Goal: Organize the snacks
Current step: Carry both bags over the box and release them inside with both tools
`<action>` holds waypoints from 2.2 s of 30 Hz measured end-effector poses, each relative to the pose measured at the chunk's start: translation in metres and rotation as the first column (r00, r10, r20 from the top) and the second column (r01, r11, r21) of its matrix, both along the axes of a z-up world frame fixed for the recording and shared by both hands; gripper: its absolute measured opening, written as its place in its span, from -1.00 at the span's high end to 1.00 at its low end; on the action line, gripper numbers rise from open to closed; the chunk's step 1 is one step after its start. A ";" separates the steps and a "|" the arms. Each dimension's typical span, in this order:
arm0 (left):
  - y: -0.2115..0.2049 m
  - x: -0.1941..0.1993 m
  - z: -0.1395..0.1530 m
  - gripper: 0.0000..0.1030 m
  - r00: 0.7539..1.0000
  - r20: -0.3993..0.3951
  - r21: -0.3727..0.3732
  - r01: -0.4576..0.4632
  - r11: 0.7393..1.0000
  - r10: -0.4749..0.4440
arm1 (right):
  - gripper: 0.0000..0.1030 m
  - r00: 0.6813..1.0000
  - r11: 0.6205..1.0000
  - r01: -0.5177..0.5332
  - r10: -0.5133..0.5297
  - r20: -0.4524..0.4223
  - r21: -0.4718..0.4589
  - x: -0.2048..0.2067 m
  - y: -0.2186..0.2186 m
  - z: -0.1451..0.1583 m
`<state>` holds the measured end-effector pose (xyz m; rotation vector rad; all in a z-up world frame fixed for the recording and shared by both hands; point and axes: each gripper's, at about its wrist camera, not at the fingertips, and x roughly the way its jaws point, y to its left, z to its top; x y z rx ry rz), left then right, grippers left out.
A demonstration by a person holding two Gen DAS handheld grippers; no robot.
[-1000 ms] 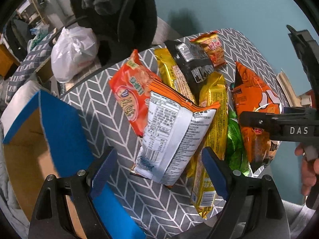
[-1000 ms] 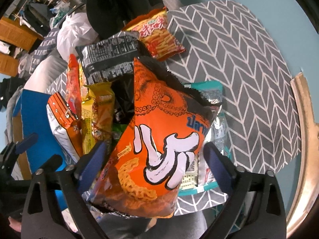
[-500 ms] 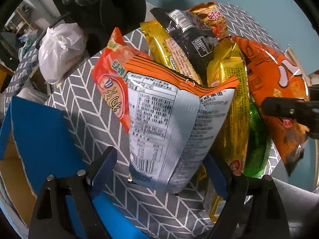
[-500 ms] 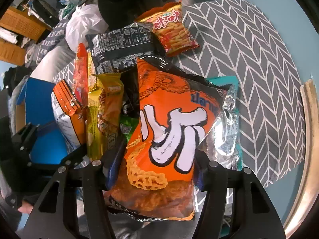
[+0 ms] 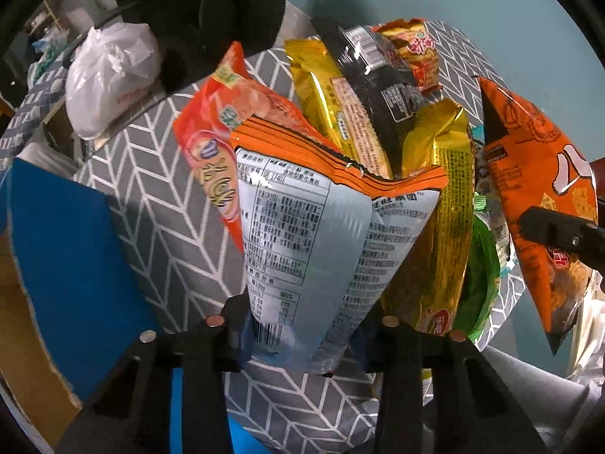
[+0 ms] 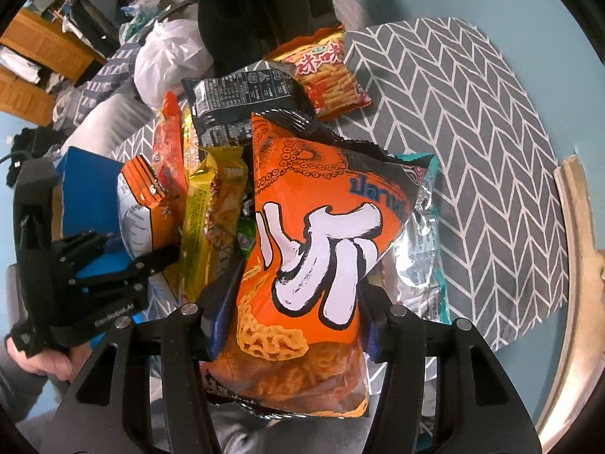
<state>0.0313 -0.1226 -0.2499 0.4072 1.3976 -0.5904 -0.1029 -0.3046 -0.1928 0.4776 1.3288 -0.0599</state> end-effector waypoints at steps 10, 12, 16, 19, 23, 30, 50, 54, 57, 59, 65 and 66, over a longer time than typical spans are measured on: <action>0.021 -0.009 0.035 0.36 0.995 0.015 -0.053 -0.095 0.994 0.096 | -0.06 0.998 0.999 -0.043 0.044 0.040 -0.029 -0.009 0.007 0.027; 0.023 -0.011 0.045 0.36 0.994 0.017 -0.070 -0.109 0.992 0.110 | -0.06 0.997 0.998 -0.057 0.059 0.050 -0.031 -0.010 0.008 0.034; 0.030 -0.018 0.065 0.36 0.989 0.040 -0.082 -0.137 0.987 0.141 | -0.06 0.994 0.996 -0.084 0.086 0.064 -0.033 -0.008 0.012 0.048; 0.035 -0.021 0.081 0.36 0.983 0.053 -0.088 -0.169 0.982 0.174 | -0.06 0.990 0.993 -0.109 0.112 0.083 -0.032 -0.007 0.019 0.059; 0.048 -0.024 0.100 0.36 0.974 0.063 -0.108 -0.211 0.971 0.219 | -0.05 0.984 0.988 -0.148 0.151 0.096 -0.039 0.001 0.029 0.070; 0.074 -0.025 0.125 0.36 0.951 0.078 -0.124 -0.289 0.949 0.300 | -0.05 0.964 0.972 -0.232 0.234 0.123 -0.030 0.019 0.056 0.084; 0.200 -0.026 0.145 0.36 0.775 0.099 -0.129 -0.613 0.780 0.625 | -0.05 0.803 0.823 -0.568 0.562 0.198 -0.033 0.087 0.194 0.097; 0.224 -0.032 0.141 0.36 0.740 0.118 -0.105 -0.654 0.749 0.663 | -0.05 0.764 0.785 -0.619 0.611 0.207 -0.031 0.093 0.225 0.095; 0.243 -0.037 0.134 0.36 0.713 0.109 -0.096 -0.686 0.721 0.693 | -0.05 0.740 0.760 -0.649 0.640 0.209 -0.031 0.095 0.245 0.092; 0.252 -0.040 0.129 0.36 0.702 0.101 -0.090 -0.699 0.709 0.705 | -0.05 0.726 0.745 -0.667 0.657 0.203 -0.027 0.097 0.259 0.088; 0.272 -0.043 0.112 0.35 0.687 0.077 -0.062 -0.720 0.691 0.722 | -0.05 0.699 0.712 -0.702 0.693 0.177 -0.017 0.096 0.294 0.074; 0.274 -0.043 0.109 0.35 0.687 0.074 -0.056 -0.720 0.691 0.722 | -0.05 0.697 0.708 -0.706 0.697 0.171 -0.012 0.097 0.300 0.071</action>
